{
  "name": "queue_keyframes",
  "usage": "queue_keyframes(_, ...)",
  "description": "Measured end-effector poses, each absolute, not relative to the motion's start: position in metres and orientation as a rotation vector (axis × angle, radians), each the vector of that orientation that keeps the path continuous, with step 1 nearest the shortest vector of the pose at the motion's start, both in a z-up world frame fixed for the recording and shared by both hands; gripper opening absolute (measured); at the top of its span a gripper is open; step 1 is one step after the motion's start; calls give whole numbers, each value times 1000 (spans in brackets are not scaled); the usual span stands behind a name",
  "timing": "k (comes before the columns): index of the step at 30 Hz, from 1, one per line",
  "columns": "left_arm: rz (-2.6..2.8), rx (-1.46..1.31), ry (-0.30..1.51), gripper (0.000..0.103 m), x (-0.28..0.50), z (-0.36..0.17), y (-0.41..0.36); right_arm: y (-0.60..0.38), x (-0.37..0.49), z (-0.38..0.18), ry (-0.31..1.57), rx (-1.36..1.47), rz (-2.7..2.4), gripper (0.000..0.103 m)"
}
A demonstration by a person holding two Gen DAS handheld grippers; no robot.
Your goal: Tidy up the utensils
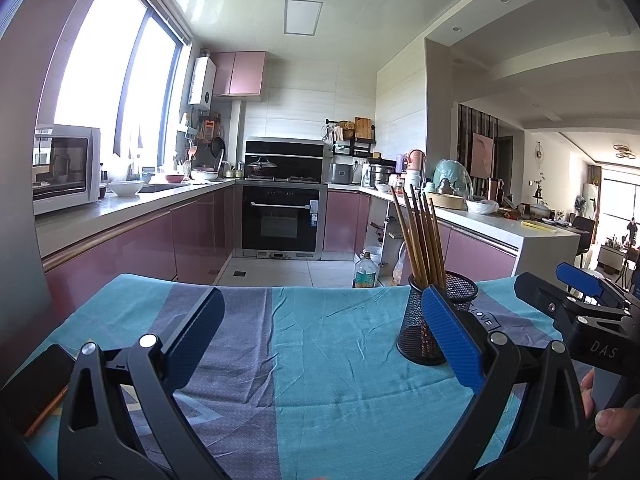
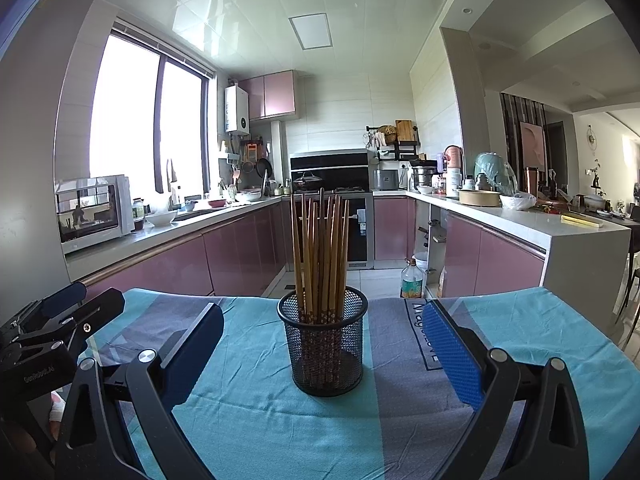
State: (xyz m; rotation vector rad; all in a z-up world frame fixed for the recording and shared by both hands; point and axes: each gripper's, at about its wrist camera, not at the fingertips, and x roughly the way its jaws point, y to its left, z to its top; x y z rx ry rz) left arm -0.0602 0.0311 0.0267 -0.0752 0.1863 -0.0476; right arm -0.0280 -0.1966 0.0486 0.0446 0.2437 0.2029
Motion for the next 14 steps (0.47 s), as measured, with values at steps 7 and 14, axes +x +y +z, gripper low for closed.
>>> queue_keyframes(7, -53, -83, 220, 97, -57, 26, 35, -200, -27, 48, 250, 39, 197, 96)
queue_keyframes(14, -31, -86, 333, 97, -35, 15, 44, -234, -5, 30, 384, 27, 124, 96)
